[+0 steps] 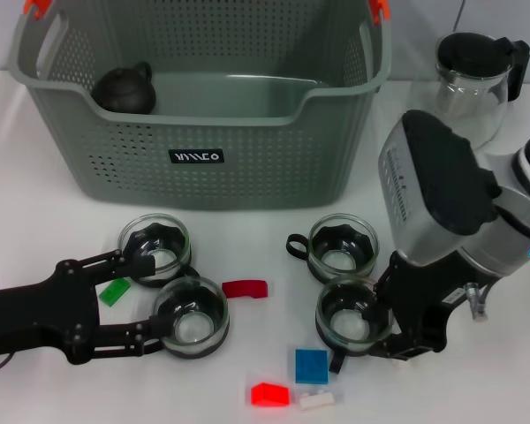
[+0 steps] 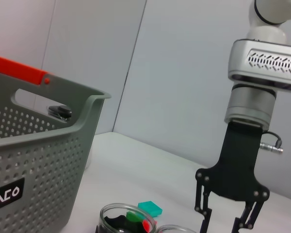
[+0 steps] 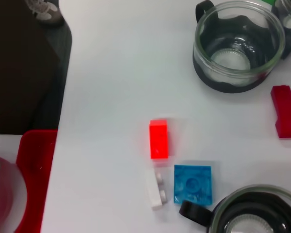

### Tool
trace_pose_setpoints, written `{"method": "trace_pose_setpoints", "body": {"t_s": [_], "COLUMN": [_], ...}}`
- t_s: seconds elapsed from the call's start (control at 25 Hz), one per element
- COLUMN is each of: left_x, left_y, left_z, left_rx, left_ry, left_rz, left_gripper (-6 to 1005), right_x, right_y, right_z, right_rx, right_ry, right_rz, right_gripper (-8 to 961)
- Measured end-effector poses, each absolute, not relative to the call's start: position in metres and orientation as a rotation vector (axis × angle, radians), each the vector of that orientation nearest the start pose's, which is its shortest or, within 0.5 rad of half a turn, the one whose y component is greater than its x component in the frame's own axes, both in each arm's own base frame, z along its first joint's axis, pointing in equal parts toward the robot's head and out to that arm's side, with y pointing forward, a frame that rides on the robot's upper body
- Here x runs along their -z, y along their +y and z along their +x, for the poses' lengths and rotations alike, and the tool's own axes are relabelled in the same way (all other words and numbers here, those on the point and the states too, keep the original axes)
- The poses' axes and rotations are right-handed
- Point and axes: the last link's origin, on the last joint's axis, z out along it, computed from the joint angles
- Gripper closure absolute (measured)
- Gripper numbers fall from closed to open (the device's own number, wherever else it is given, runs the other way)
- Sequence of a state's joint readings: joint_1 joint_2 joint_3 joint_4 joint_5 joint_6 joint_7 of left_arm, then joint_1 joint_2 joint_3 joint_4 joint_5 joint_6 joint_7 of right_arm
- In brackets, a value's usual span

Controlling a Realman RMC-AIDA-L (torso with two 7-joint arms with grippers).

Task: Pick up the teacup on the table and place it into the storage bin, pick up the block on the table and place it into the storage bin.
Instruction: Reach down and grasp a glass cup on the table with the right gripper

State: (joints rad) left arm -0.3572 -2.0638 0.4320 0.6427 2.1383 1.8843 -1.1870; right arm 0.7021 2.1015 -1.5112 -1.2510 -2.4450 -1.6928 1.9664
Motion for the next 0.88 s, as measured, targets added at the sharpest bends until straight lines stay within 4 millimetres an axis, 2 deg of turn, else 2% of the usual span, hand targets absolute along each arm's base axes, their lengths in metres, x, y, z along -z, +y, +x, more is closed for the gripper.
{"method": "trace_pose_setpoints", "body": {"t_s": [0.88], "left_x": [-0.024], "left_y": [0.245], "left_z": [-0.31], "left_rx": [0.877], "left_ry": [-0.604], "left_rz": [-2.719], "left_gripper": [127], "right_x": [0.067], "right_y": [0.324], "right_z": [0.153], "right_rx": [0.715], "right_ry": [-0.05], "right_rz": [-3.132], "right_gripper": [529]}}
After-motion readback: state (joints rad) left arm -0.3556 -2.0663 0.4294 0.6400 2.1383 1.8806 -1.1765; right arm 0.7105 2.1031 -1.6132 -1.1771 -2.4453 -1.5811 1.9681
